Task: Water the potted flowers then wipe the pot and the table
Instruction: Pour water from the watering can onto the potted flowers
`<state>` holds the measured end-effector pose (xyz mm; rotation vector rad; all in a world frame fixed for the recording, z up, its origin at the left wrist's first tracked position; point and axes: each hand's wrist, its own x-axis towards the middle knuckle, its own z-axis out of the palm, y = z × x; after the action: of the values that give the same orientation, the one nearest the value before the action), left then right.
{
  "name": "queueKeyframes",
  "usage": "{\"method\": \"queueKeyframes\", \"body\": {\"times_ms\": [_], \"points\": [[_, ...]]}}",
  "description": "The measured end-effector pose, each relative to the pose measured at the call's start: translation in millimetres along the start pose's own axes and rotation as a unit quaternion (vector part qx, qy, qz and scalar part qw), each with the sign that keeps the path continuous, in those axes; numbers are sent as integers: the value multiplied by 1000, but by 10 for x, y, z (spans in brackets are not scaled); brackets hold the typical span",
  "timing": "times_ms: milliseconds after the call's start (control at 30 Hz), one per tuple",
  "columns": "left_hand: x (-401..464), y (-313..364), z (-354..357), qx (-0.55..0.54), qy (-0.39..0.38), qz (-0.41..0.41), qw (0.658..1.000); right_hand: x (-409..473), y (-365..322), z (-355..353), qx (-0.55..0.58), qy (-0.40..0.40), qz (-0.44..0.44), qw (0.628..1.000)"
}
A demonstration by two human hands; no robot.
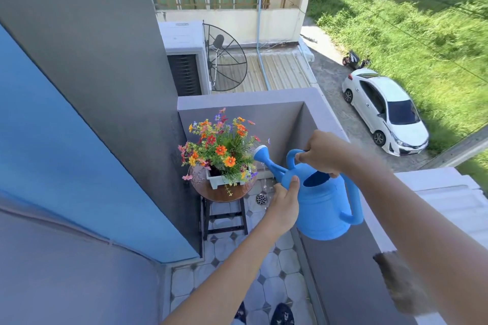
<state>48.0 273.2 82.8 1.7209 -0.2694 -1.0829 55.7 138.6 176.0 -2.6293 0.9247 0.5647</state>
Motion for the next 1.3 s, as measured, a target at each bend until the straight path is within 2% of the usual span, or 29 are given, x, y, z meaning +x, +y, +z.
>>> {"method": "queueKeyframes", "body": {"times_ms": [333, 633, 833, 1300], "points": [[142, 101, -144, 4, -15, -2, 1000, 164, -51, -29, 35, 19, 5, 999], [304, 250, -357, 1, -10, 36, 999, 252, -150, -181, 76, 49, -11, 996], [312, 229, -464, -2, 34, 59, 998, 311, -278, -193, 84, 58, -56, 993], [82, 43, -664, 1, 94, 34, 995, 206, -609, -111, 73, 18, -123, 990]]}}
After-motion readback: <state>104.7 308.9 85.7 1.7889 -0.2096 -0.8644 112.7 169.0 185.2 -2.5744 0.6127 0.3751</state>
